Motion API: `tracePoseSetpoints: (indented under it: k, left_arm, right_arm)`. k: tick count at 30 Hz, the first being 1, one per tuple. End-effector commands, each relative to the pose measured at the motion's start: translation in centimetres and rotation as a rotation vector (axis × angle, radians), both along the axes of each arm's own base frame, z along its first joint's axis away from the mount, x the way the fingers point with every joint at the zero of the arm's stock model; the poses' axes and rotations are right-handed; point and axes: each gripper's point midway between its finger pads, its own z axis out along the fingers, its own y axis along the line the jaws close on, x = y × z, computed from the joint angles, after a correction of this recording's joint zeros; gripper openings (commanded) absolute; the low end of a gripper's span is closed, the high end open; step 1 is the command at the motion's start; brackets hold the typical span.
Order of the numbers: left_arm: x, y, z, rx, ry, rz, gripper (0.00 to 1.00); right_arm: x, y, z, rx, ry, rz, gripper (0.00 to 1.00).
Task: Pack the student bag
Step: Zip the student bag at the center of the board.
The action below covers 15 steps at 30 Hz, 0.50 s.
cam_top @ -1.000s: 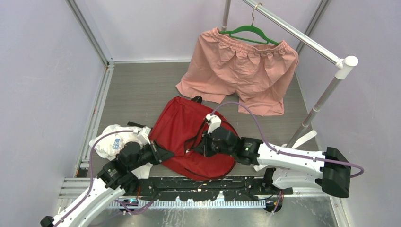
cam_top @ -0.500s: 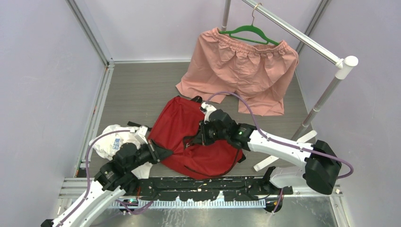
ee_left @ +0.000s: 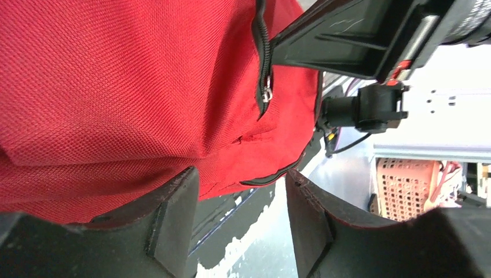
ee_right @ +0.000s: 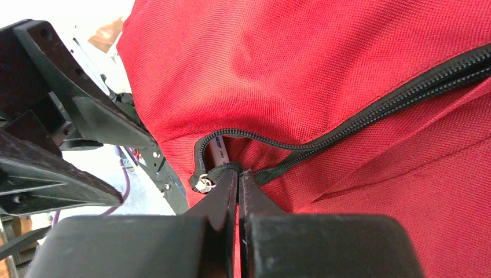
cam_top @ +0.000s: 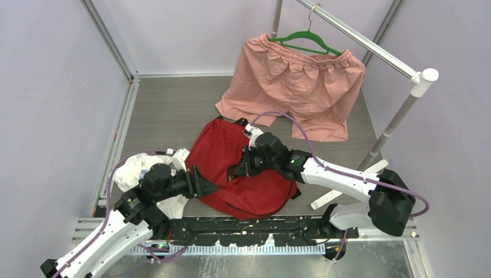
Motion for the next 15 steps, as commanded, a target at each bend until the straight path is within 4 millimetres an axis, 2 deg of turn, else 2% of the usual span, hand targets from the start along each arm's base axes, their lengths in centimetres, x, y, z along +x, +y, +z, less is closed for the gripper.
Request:
tracePoseSetpoints:
  k: [1,7,12,15]
  left_arm:
    - [-0.2,-0.8,2.0,0.044,-0.136,-0.119,0.56]
    - [0.2,-0.6,5.5,0.137,-0.396,-0.173,0.51]
    - [0.1,-2.5,3.8,0.288,-0.396,-0.233,0.49]
    - [0.3,-3.2,3.4,0.393,-0.451,-0.206,0.55]
  right_arm:
    - [1.2,1.4,3.1,0.091,-0.058,-0.012,0.01]
    - [1.3,1.5,2.9,0.085,-0.048,-0.017,0.01]
    - [1.5,1.5,2.8,0.082,-0.048,-0.027,0.01]
    - [1.5,1.4,2.8,0.079,-0.05,-0.033,0.01]
